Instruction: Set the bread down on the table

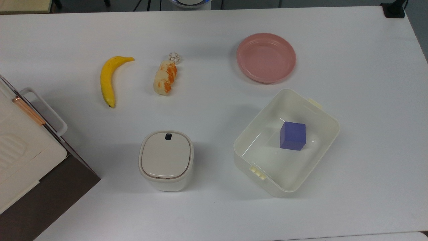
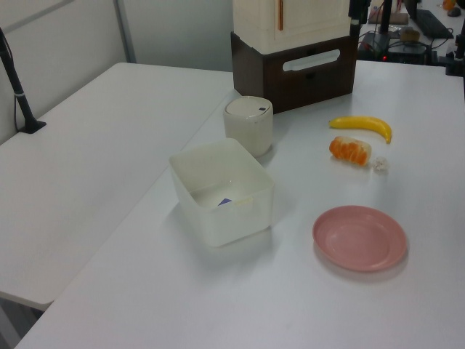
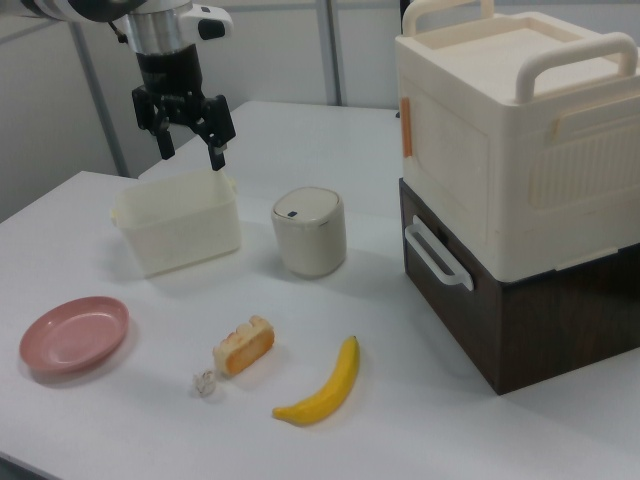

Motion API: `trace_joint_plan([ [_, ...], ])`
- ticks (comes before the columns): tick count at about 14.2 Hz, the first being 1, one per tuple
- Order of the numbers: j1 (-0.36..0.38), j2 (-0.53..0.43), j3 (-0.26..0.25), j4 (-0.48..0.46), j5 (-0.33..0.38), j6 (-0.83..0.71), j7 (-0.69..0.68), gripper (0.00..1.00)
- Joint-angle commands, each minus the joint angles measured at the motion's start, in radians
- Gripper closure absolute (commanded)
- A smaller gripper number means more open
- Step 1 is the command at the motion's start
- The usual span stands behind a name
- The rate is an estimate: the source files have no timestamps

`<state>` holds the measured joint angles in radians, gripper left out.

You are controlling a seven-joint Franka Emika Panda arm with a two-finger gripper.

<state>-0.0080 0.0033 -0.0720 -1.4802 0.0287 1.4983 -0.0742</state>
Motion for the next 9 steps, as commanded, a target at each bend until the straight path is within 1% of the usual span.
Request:
trace_joint_plan([
  [1, -0.006, -0.003, 0.020, 0.003, 0.028, 0.016, 0.079, 0.00],
  [4, -0.009, 0.000, 0.021, -0.002, 0.027, 0.025, 0.065, 0.00],
  [6, -0.012, 0.001, 0.012, -0.002, 0.025, 0.063, 0.065, 0.00],
  [9, -0.010, 0.001, 0.011, 0.000, 0.017, 0.062, 0.074, 0.00],
])
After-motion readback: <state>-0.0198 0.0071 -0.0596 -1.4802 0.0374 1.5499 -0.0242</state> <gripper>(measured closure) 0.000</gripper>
